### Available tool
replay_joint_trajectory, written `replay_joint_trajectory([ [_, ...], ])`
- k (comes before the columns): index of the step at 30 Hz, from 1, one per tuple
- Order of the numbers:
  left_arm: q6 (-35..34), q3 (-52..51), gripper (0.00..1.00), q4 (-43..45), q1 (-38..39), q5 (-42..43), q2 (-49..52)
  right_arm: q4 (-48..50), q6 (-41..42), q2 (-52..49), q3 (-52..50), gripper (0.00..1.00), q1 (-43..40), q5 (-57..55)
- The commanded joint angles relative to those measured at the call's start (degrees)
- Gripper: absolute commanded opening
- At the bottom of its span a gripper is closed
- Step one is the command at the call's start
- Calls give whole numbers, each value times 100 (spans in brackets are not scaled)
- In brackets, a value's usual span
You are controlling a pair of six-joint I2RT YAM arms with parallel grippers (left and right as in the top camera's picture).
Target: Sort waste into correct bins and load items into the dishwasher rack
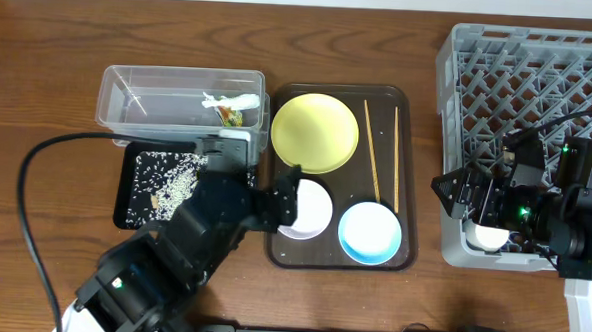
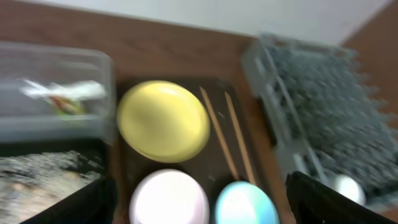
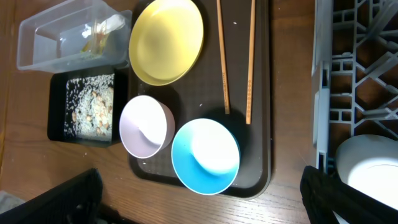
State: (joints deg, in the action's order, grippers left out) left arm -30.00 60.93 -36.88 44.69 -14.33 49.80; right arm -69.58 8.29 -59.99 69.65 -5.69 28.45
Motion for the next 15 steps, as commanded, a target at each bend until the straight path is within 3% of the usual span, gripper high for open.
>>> replay_joint_trajectory([
  [1, 457, 118, 88, 15, -26, -1058, -212, -9, -22, -2, 61, 99, 57, -15],
  [4, 656, 83, 89, 114, -289, -1349, -501, -9, -22, -2, 61, 99, 57, -15],
  [11, 1845, -570, 89, 1250, -1932, 264, -1268, -9, -22, -2, 61, 99, 57, -15],
  [15, 2251, -1069, 89, 1644, -2363, 538, -1676, -9, -22, -2, 61, 99, 57, -15],
])
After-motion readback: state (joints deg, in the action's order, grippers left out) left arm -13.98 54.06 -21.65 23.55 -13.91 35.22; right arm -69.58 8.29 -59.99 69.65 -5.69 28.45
